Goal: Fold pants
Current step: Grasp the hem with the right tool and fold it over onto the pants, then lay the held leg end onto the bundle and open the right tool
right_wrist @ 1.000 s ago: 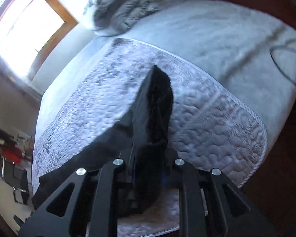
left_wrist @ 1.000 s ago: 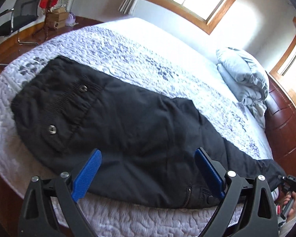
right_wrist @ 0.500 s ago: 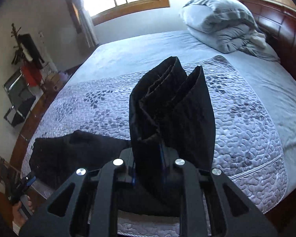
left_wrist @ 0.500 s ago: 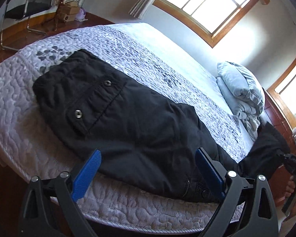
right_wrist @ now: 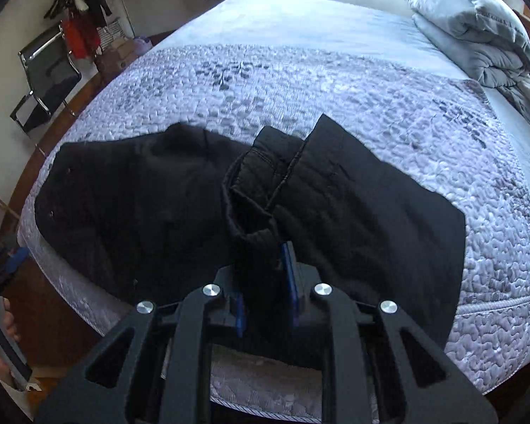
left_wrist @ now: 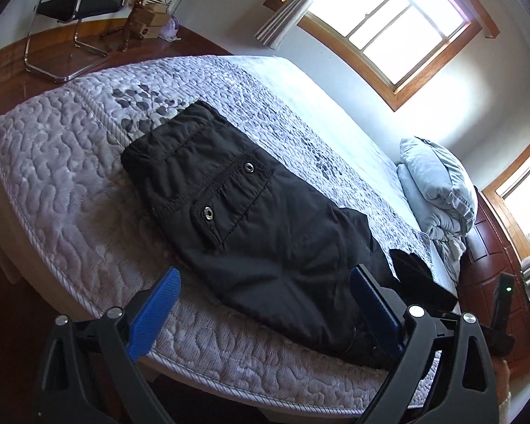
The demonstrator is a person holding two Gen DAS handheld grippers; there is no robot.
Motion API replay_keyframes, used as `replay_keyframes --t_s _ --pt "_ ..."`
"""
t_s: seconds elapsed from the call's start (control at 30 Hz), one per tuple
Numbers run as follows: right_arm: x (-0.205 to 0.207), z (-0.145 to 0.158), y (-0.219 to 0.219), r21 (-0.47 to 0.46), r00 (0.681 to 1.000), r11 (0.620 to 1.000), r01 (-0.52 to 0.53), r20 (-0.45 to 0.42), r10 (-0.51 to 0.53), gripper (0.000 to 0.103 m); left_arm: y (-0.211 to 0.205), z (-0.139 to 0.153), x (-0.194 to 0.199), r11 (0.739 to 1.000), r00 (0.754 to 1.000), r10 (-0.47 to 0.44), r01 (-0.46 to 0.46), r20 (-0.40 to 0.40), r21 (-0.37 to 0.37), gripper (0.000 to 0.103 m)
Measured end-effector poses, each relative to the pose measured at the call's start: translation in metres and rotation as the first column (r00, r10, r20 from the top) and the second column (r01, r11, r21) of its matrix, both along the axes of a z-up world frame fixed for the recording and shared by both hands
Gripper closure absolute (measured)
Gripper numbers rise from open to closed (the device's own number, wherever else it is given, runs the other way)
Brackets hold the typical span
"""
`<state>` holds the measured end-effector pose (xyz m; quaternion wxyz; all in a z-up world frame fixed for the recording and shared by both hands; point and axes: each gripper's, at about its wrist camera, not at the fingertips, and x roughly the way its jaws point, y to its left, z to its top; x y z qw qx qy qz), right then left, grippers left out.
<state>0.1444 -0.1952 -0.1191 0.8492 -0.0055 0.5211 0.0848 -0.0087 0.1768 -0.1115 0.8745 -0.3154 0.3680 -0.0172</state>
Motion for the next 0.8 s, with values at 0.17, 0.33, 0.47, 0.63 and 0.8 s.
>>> replay_keyframes --t_s 0.17,0.33,0.47,0.63,0.8 --pt "-0.005 -0.023 0.015 -0.042 0.999 0.999 -0.028 -0.032 0.027 0.085 -0.002 0.004 0.001 1.000 1.000 -0.011 0.011 0.009 0.005 0.006" --pt "-0.007 -0.046 0.025 -0.080 0.997 0.995 -0.054 -0.057 0.050 0.084 -0.007 0.007 0.006 1.000 1.000 -0.019 0.019 0.008 0.003 0.005" --pt "-0.013 -0.057 0.036 -0.124 0.994 0.987 -0.099 -0.056 0.092 0.080 -0.012 0.007 0.008 1.000 1.000 -0.030 0.030 0.002 0.004 0.005" --pt "-0.016 -0.060 0.028 0.054 0.991 0.993 -0.106 -0.078 0.110 0.045 -0.018 0.007 0.011 0.999 0.999 -0.042 0.042 -0.011 0.012 0.005" --pt "-0.031 -0.041 -0.002 0.324 0.987 0.941 -0.099 -0.087 0.134 0.042 -0.021 0.008 0.011 0.999 0.999 -0.048 0.048 -0.026 0.017 0.004"
